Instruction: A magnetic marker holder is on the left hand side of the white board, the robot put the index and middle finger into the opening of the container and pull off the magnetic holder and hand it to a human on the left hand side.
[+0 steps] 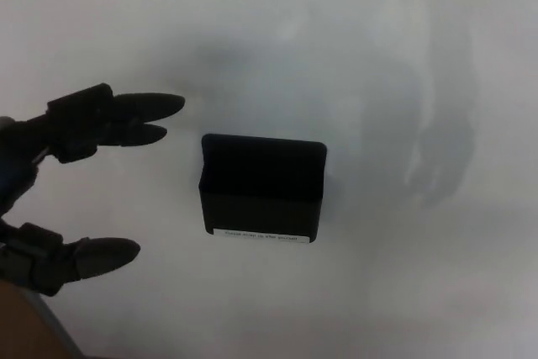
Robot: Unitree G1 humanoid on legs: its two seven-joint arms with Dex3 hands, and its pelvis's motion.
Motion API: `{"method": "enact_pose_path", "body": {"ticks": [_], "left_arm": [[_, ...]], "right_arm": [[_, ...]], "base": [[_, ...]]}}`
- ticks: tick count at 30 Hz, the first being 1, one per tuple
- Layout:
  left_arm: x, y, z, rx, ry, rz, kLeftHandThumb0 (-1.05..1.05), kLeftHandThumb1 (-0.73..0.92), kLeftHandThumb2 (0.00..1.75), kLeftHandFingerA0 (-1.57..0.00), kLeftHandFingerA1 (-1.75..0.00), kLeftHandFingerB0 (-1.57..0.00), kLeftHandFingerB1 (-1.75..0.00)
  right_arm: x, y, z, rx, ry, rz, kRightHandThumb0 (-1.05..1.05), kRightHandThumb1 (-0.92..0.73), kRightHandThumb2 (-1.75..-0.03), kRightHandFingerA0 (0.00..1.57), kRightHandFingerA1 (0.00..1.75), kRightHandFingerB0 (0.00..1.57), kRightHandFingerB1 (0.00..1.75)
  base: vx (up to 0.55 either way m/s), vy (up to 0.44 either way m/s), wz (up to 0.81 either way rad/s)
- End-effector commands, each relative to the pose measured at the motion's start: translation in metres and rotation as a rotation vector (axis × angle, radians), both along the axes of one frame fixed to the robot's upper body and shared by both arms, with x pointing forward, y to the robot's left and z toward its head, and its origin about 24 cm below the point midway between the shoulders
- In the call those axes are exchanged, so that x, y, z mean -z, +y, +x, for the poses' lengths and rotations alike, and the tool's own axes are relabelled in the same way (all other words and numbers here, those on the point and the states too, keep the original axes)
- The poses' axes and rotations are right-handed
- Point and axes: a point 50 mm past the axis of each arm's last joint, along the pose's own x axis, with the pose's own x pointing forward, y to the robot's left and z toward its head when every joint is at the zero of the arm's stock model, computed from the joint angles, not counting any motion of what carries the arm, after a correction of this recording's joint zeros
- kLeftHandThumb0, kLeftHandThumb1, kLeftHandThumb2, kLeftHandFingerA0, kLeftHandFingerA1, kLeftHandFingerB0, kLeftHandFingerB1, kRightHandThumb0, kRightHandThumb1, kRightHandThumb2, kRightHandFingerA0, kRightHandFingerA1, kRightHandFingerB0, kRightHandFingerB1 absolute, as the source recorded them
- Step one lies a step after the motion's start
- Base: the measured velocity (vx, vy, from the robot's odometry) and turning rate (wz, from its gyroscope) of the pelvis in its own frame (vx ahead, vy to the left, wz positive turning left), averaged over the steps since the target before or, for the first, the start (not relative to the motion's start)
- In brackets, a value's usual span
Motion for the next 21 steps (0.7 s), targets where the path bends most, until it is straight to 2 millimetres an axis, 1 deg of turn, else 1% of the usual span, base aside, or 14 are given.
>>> {"method": "enact_pose_path", "body": {"ticks": [1,3,4,7,8,9,10,11,13,16,18,21], "left_arm": [[-0.004,-0.016,0.011,0.016,0.039,0.072,-0.74,0.46,0.79,-0.29,-0.44,-0.24,-0.4],[-0.005,-0.019,0.013,0.021,0.038,0.087,-0.74,0.46,0.79,-0.29,-0.44,-0.24,-0.4],[-0.006,-0.026,0.018,0.031,0.047,0.112,-0.7,0.56,0.58,-0.34,-0.36,-0.28,-0.3],[-0.002,-0.036,0.026,0.04,0.046,0.156,-0.72,0.57,0.58,-0.33,-0.36,-0.28,-0.3],[0.0,-0.038,0.029,0.042,0.049,0.17,-0.75,0.59,0.59,-0.32,-0.36,-0.27,-0.3],[0.002,-0.04,0.031,0.043,0.052,0.18,-0.75,0.59,0.59,-0.32,-0.36,-0.27,-0.3],[0.008,-0.046,0.038,0.049,0.071,0.194,-0.76,0.59,0.59,-0.29,-0.35,-0.26,-0.3],[0.009,-0.048,0.041,0.051,0.078,0.196,-0.76,0.59,0.59,-0.29,-0.35,-0.26,-0.3],[0.014,-0.05,0.046,0.044,0.093,0.21,-0.76,0.59,0.59,-0.29,-0.35,-0.26,-0.3],[0.015,-0.05,0.048,0.042,0.093,0.213,-0.76,0.59,0.59,-0.29,-0.35,-0.26,-0.3],[0.024,-0.052,0.057,0.025,0.128,0.227,-0.78,0.59,0.59,-0.27,-0.35,-0.24,-0.29],[0.03,-0.053,0.062,0.014,0.148,0.243,-0.78,0.59,0.58,-0.26,-0.35,-0.23,-0.3]], "right_arm": [[-0.004,-0.009,0.001,0.02,-0.05,-0.011,-0.63,-0.78,-0.63,0.52,0.58,0.46,0.42],[-0.003,-0.009,0.001,0.022,-0.049,-0.006,-0.63,-0.78,-0.63,0.52,0.58,0.46,0.42],[-0.004,-0.009,0.001,0.026,-0.052,-0.011,-0.62,-0.78,-0.63,0.53,0.59,0.46,0.42],[-0.003,-0.008,0.0,0.021,-0.053,-0.008,-0.61,-0.78,-0.63,0.53,0.6,0.46,0.43],[-0.003,-0.008,0.0,0.018,-0.053,-0.012,-0.62,-0.8,-0.63,0.52,0.6,0.42,0.42],[-0.003,-0.008,0.0,0.016,-0.053,-0.015,-0.62,-0.8,-0.63,0.52,0.6,0.42,0.42],[-0.003,-0.008,0.0,0.012,-0.053,-0.018,-0.63,-0.79,-0.63,0.51,0.59,0.43,0.41],[-0.003,-0.008,0.0,0.011,-0.053,-0.017,-0.63,-0.79,-0.63,0.51,0.59,0.43,0.41],[-0.003,-0.007,0.001,0.015,-0.059,-0.012,-0.62,-0.78,-0.63,0.52,0.59,0.44,0.42],[-0.003,-0.007,0.001,0.015,-0.06,-0.012,-0.62,-0.78,-0.63,0.52,0.59,0.44,0.42],[-0.003,-0.008,0.001,0.013,-0.057,-0.008,-0.63,-0.78,-0.63,0.5,0.59,0.44,0.41],[-0.003,-0.008,0.001,0.014,-0.057,0.003,-0.62,-0.79,-0.63,0.5,0.59,0.44,0.42]], "base": [[0.0,0.0,0.0],[0.0,0.0,0.0],[0.0,0.0,0.0],[0.0,0.0,0.0],[0.0,0.0,0.0],[0.0,0.0,0.0],[0.0,0.0,0.0],[0.0,0.0,0.0],[0.0,0.0,0.0],[0.0,0.0,0.0],[0.0,0.0,0.0],[0.0,0.0,0.0]]}}
